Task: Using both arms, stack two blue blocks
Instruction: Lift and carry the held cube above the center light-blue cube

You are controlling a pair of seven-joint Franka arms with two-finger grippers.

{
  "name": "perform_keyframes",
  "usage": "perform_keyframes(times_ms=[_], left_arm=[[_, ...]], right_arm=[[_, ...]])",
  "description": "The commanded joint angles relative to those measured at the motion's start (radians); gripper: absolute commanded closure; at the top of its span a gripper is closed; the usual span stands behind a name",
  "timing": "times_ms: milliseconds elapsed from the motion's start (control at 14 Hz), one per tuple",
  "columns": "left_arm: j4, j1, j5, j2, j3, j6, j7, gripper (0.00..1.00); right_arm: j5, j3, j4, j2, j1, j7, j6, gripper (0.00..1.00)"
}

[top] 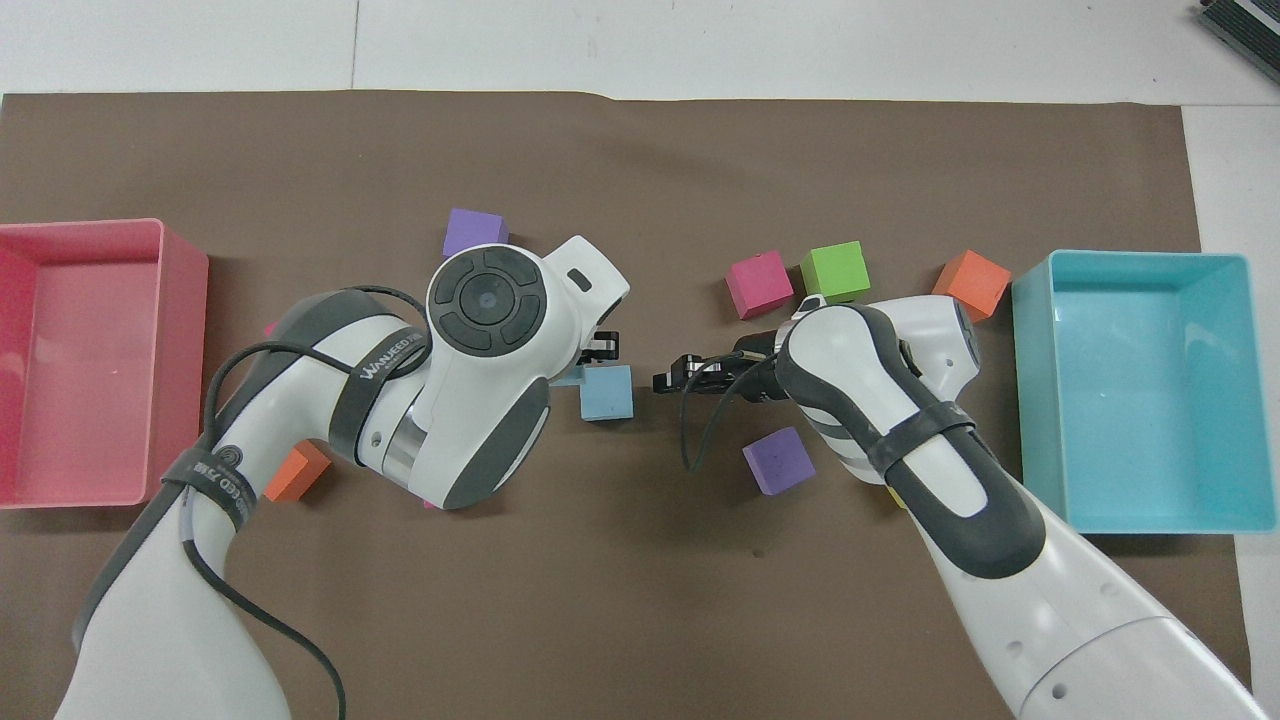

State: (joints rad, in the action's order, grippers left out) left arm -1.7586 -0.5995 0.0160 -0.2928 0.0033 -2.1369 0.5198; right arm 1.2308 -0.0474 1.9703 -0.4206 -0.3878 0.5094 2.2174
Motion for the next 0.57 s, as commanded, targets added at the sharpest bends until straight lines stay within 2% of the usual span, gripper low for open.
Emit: perform_keyframes(times_ms=[0,502], left_arm=[[0.018,-0.043,-0.011,-0.04,0.017,-0.034,0.035,1.0],[-0.001,-0.08,-0.017,-0.049,0.014,-0.048,0.089,1.0]], right_arm=[[0.03,0.006,0.016,0.006,0.001,0.047,0.024,1.0],[0.029,0.006,0.016,0.006,0.001,0.047,0.025,1.0]])
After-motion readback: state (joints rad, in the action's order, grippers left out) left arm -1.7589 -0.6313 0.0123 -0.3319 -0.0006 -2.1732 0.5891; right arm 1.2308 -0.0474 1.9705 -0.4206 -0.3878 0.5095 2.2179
